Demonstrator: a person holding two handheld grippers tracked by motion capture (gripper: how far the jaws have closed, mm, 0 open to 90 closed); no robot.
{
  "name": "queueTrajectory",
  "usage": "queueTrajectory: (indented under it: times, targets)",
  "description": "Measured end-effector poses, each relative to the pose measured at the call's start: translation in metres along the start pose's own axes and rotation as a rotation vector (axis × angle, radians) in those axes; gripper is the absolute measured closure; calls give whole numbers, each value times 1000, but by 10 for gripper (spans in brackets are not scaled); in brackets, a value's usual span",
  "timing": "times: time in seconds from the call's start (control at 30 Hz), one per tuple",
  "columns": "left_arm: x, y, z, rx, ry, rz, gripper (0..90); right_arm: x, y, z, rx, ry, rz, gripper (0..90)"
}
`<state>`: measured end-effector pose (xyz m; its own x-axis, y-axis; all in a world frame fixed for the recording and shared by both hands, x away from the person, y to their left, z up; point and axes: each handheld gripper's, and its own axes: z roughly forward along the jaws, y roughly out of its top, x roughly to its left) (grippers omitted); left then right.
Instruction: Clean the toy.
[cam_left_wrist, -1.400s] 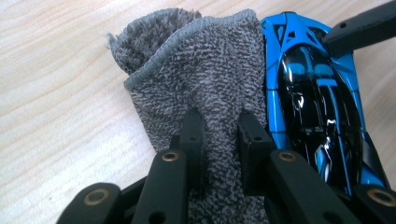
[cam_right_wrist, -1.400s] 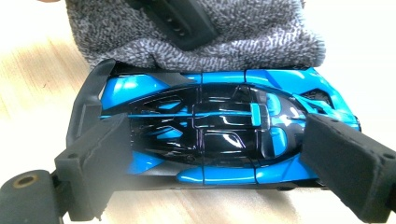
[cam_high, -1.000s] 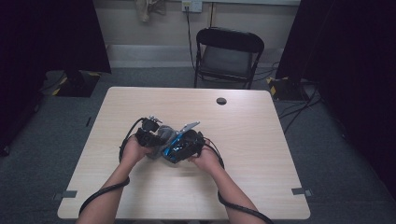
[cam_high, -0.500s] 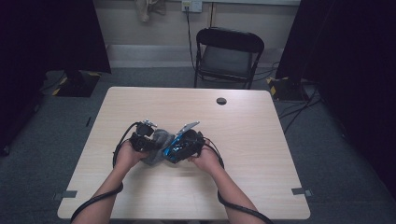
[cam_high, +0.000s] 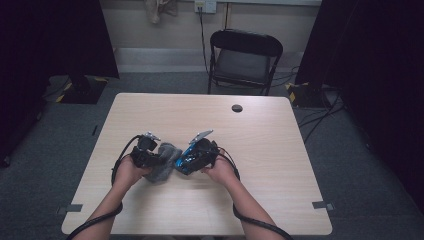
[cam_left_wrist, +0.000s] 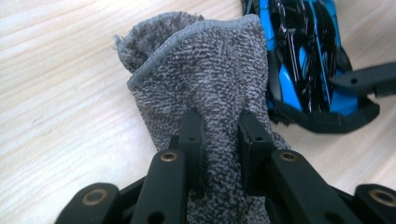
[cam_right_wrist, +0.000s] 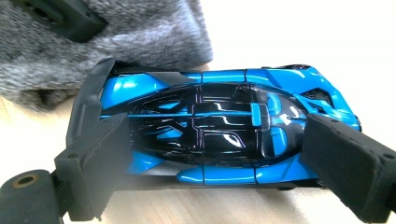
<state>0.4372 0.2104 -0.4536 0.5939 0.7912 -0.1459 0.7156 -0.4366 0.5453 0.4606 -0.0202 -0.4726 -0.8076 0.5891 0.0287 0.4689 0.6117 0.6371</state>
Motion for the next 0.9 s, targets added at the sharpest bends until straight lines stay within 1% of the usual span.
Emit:
queueTrajectory:
  times: [0.17, 0.27, 0.33, 0.53, 0.67, 0.83, 0.9]
  targets:
    - [1, -4, -7, -5, 2, -4, 744, 0, -2, 0, -14, 0, -1, 84]
    - [1, -4, -10, -7, 5, 3, 743, 0, -2, 0, -17, 1, -2, 84]
    - [-1, -3, -17, -14, 9, 12, 742, 0, -2, 0, -18, 1, -1, 84]
    - [-4, 2, -26, -23, 21, 30, 734, 1, -2, 0, -15, -3, 1, 84]
    - [-5, 5, -30, -25, 25, 35, 726, 2, -3, 0, -25, -4, 5, 84]
    - [-7, 7, -31, -27, 24, 39, 724, 3, -2, 0, -20, -13, 9, 84]
    - [-6, 8, -31, -17, 23, 43, 712, 2, -2, 0, -23, -11, 9, 85]
